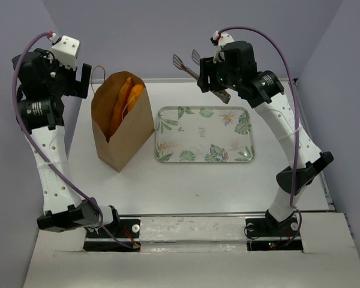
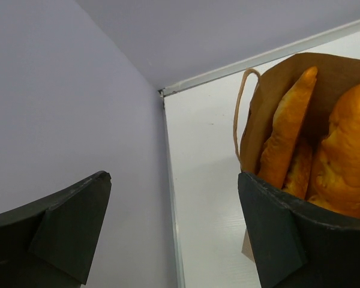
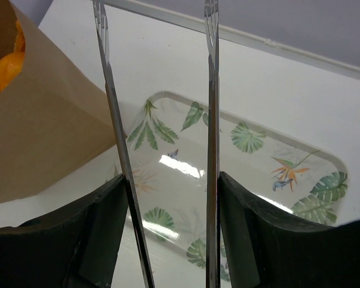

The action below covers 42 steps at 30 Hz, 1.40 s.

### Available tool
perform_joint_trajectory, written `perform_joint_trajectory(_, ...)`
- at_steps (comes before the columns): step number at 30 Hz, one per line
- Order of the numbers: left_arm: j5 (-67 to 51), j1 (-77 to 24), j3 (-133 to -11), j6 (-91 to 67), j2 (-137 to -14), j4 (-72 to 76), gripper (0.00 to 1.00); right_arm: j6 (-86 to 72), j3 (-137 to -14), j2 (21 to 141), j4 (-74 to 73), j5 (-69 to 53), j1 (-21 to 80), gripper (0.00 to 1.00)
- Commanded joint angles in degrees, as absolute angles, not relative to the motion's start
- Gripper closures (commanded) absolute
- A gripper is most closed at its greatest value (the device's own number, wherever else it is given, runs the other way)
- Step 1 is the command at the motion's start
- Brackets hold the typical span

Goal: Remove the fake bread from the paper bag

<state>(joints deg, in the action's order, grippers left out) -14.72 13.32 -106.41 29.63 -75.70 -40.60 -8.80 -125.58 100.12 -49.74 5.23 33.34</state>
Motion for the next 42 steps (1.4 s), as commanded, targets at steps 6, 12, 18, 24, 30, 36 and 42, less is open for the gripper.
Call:
perform_joint_trajectory(6, -21.54, 10.72, -111.54, 27.77, -89.12, -49.31, 0.01, -8.0, -135.88, 102.39, -48.43, 4.66, 39.63, 0.36)
perform_joint_trajectory(12, -16.9, 9.06, -105.4, 28.04, -89.3, -45.63, 0.02, -8.44, -136.05, 102.83, -46.41, 5.19, 42.09, 0.37)
perform_joint_trajectory(18, -12.56, 7.38, -102.48, 24.44, -89.83, -42.36, 0.58, -8.88, -139.39, 104.67, -46.05, 4.04, 45.34, 0.37)
perform_joint_trajectory(24, -4.79, -3.56, -95.66, 21.8, -81.14, -34.3, 1.0, -10.46, -140.63, 104.33, -46.14, 2.99, 47.9, 0.38)
perform_joint_trajectory(30, 19.83, -17.04, -86.58, 20.4, -74.0, -22.67, 1.0, -14.05, -132.75, 98.2, -45.79, 2.55, 48.43, 0.39)
perform_joint_trajectory(36, 18.81, -18.63, -84.11, 13.72, -74.0, -24.43, 1.0, -17.31, -122.54, 90.45, -47.64, 7.46, 48.43, 0.39)
perform_joint_trajectory(42, 21.26, -18.72, -84.81, 10.29, -76.11, -24.35, 1.0, -20.47, -111.91, 82.97, -47.55, 9.23, 48.43, 0.39)
